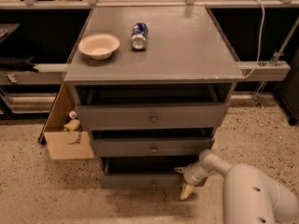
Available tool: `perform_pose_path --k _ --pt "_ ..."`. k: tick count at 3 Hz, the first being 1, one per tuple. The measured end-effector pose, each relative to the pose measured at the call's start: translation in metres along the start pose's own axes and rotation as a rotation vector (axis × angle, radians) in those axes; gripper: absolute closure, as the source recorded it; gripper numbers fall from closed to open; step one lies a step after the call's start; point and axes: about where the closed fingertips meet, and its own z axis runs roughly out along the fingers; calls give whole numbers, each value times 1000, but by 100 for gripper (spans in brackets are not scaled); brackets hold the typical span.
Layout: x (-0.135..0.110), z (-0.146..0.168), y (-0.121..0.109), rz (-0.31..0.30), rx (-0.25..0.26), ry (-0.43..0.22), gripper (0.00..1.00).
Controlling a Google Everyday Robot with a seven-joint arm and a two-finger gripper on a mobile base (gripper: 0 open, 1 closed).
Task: Open bottom drawer
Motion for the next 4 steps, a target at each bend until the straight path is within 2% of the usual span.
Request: perform_pose_path --k 1,2,3,4 --pt "-12 -4 29 0 -33 24 45" --pt "-17 -5 43 3 -62 29 68" --pt "-17 -6 47 8 -71 28 93" --pt "-24 -4 75 26 -103 9 100"
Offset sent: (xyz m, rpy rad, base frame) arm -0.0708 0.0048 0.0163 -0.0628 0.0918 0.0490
